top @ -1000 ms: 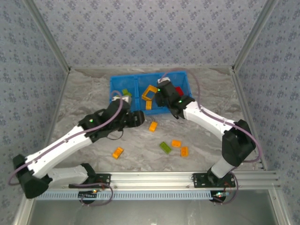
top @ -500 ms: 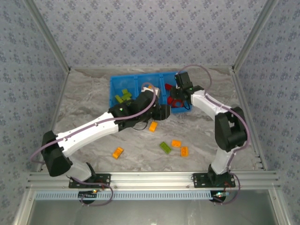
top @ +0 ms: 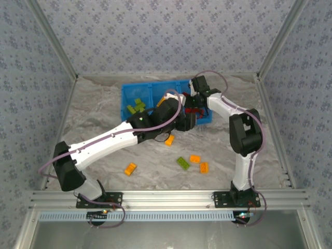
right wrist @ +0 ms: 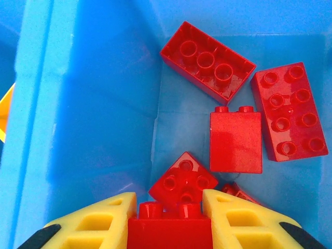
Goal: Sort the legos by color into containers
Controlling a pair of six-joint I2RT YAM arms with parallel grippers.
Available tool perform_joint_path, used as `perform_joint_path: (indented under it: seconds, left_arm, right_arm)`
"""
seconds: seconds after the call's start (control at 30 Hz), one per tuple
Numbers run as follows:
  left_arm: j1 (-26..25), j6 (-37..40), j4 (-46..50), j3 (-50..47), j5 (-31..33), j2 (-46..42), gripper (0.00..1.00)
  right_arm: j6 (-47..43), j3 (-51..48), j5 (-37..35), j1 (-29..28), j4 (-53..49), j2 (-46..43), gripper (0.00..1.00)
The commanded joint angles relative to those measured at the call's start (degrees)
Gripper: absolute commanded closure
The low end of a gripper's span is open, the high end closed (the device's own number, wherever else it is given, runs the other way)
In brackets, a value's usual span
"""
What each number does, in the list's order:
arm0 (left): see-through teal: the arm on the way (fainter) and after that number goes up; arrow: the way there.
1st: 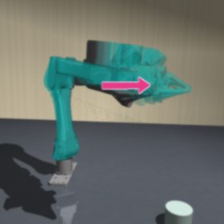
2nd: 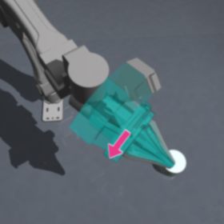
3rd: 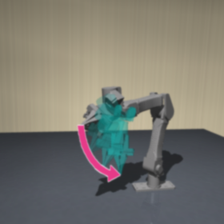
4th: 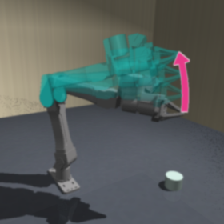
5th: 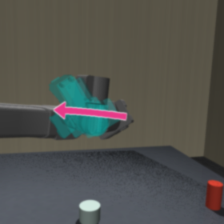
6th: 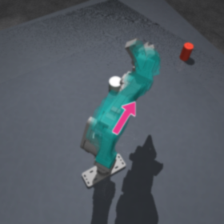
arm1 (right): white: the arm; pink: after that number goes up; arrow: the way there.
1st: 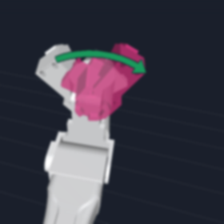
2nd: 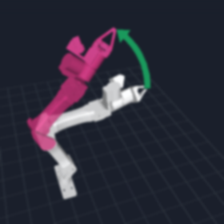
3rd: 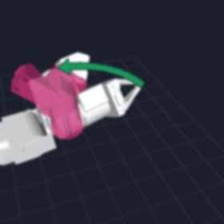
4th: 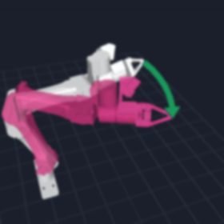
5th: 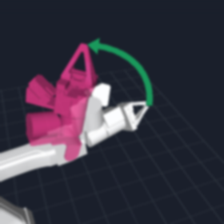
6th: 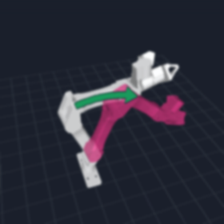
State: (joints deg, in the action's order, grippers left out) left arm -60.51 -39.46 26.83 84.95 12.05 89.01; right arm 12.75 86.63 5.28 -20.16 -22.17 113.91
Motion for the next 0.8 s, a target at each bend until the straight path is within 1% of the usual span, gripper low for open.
perform_joint_path:
  seconds: [0.0, 0.07, 0.17, 0.27, 0.3, 0.4, 0.43, 0.5, 0.57, 0.67, 0.73, 0.77]
  left_arm:
    - [-0.48, 1.16, 0.45, 1.80, 0.66, 0.28, 0.32]
    - [-0.51, 1.30, 0.72, 1.74, -0.13, 0.37, 0.32]
    - [-0.86, 1.53, 1.99, 1.74, -1.04, 0.55, 0.32]
    - [-0.84, 1.31, 3.91, 1.11, -2.05, 0.64, 0.32]
    - [-0.84, 0.81, 5.26, 1.16, -2.56, 0.88, 0.33]
    - [-0.67, -3.65, 11.49, 2.71, -3.98, 3.28, 0.32]
    - [-0.41, -6.25, 15.65, 3.55, -4.76, 4.77, 0.32]
    - [0.33, -10.87, 18.23, 3.23, -8.73, 7.07, 0.32]
    - [0.55, -14.21, 20.24, 3.20, -10.84, 9.20, 0.32]
    - [2.41, -19.60, 22.00, 3.84, -17.59, 13.21, 0.32]
    - [3.78, -24.21, 26.78, 6.38, -21.97, 17.21, 0.32]
    - [4.13, -25.99, 26.49, 6.50, -24.30, 18.09, 0.32]
  right_arm:
    - [-1.13, 2.11, 2.37, 0.52, -2.65, 2.48, 0.64]
    - [-1.26, 2.14, 2.37, 0.99, -2.70, 2.88, 0.61]
    - [-1.41, 2.14, 2.72, 1.40, -2.61, 2.82, 0.52]
    - [-1.59, 2.31, 2.62, 1.31, -2.51, 1.30, 0.46]
    - [-1.68, 2.48, 2.19, 1.29, -2.60, 0.44, 0.44]
    - [-1.59, 3.03, 0.12, 1.27, -3.20, -2.83, 0.44]
    - [-1.68, 2.82, -1.41, 1.12, -3.25, -4.77, 0.44]
    - [-1.68, 0.64, -4.78, 0.68, -2.31, -9.80, 0.44]
    - [-1.24, -3.60, -9.12, -0.07, -0.78, -16.20, 0.43]
    - [-0.67, -13.18, -16.73, -2.84, 1.23, -27.86, 0.41]
    - [0.24, -21.45, -21.30, -5.33, 2.36, -37.00, 0.39]
    - [0.62, -25.15, -22.99, -6.71, 2.63, -40.71, 0.38]
